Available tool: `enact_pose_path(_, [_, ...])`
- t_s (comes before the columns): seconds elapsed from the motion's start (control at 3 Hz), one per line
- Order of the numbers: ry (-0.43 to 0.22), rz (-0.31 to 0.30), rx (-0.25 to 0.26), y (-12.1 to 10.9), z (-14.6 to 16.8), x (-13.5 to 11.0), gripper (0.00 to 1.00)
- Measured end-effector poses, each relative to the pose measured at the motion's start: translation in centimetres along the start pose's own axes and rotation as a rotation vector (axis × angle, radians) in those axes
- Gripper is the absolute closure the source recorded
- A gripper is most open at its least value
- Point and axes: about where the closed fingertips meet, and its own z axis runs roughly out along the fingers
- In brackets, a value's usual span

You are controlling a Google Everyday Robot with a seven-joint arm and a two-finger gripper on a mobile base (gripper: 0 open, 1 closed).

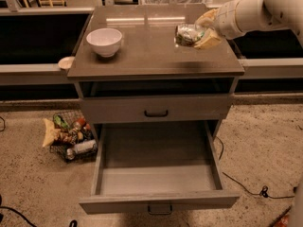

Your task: Pick 7up can from middle drawer and place on counter

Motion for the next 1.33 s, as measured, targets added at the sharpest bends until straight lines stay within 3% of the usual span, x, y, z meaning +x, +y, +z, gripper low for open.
enact_pose_path(0.67, [0.015,0.194,-0.05,0.0,2.2,4.6,1.0])
enact_pose_path(1.0, [0.019,0.236,-0.059,0.3,2.8,6.1,0.82])
enact_pose_path(1.33, [0.021,0.244,-0.058,0.2,3.2,6.8,0.59])
